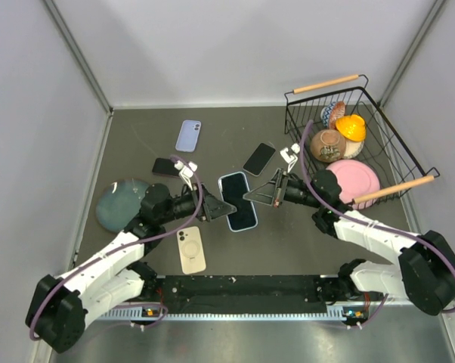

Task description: Put the phone into the phone case

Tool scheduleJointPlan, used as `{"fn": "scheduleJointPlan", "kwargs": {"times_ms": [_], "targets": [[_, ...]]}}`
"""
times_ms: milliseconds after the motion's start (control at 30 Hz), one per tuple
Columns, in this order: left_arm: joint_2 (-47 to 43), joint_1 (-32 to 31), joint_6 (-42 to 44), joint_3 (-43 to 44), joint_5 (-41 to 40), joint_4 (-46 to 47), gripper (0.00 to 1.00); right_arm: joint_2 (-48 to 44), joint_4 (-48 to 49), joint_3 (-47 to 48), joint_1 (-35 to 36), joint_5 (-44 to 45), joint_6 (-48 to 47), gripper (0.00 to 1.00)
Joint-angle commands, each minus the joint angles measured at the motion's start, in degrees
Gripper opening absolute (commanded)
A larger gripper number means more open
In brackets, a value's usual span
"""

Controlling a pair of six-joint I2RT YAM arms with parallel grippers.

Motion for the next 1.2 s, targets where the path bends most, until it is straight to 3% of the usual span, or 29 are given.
{"fn": "scheduleJointPlan", "kwargs": {"times_ms": [0, 100, 133, 200, 267, 333, 367, 400, 533, 700, 767, 867, 967, 1000, 1033, 1167], "targets": [[3.7, 0.2, -3.6, -1.1, 2.1, 12.0, 0.71, 0.3, 10.3, 0.5, 0.2, -2.1, 3.3, 0.00], [5.5, 0.2, -6.6, -2.5, 3.2, 17.2, 0.61, 0.4, 10.4, -0.2, 0.3, -2.2, 3.5, 0.00], [5.9, 0.2, -7.0, -3.0, 3.4, 19.5, 0.49, 0.4, 10.2, -0.4, 0.2, -2.3, 3.4, 0.00], [6.3, 0.2, -7.2, -3.0, 3.3, 19.8, 0.35, 0.3, 9.1, -0.9, 0.3, -2.4, 2.5, 0.02], [6.2, 0.2, -7.0, -3.0, 3.4, 20.7, 0.18, -0.3, 7.9, -1.5, 0.2, -2.5, 2.1, 0.15], [6.1, 0.2, -6.8, -3.0, 3.4, 20.9, 0.09, -0.8, 6.5, -2.0, 0.3, -2.7, 1.5, 0.28], [6.1, 0.2, -6.4, -2.9, 3.3, 20.8, 0.00, -1.4, 6.1, -2.6, 0.2, -2.9, 1.3, 0.32], [5.9, 0.2, -6.3, -2.8, 3.3, 20.7, 0.00, -1.8, 5.8, -3.0, 0.3, -3.2, 0.9, 0.39], [6.0, 0.2, -6.5, -2.6, 3.0, 21.5, 0.00, -3.2, 4.9, -5.8, 0.3, -5.4, 0.2, 0.49], [6.8, 0.2, -7.3, -2.8, 3.2, 23.7, 0.00, -3.8, 5.7, -8.5, 0.2, -6.5, -0.4, 0.52], [7.4, 0.2, -7.1, -2.7, 3.0, 23.8, 0.00, -3.7, 6.3, -9.3, 0.2, -6.7, -0.3, 0.52], [8.3, 0.2, -5.0, -2.3, 2.2, 22.5, 0.00, -3.4, 5.7, -9.1, 0.3, -7.3, -0.4, 0.44], [9.1, 0.2, -1.5, -1.3, 1.2, 18.0, 0.00, -3.7, 3.3, -8.6, 0.3, -6.5, -0.3, 0.25], [9.3, 0.2, -0.6, -1.3, 0.8, 17.4, 0.00, -4.0, 0.9, -8.5, 0.3, -5.7, 0.0, 0.09], [9.4, 0.2, 1.8, -1.0, 0.5, 15.3, 0.00, -4.2, -0.6, -7.9, 0.3, -4.9, 0.4, 0.01], [9.5, 0.1, 10.0, 2.0, -3.0, 3.8, 0.00, -5.5, -6.7, -5.7, 0.5, -0.5, 2.0, 0.00]]}}
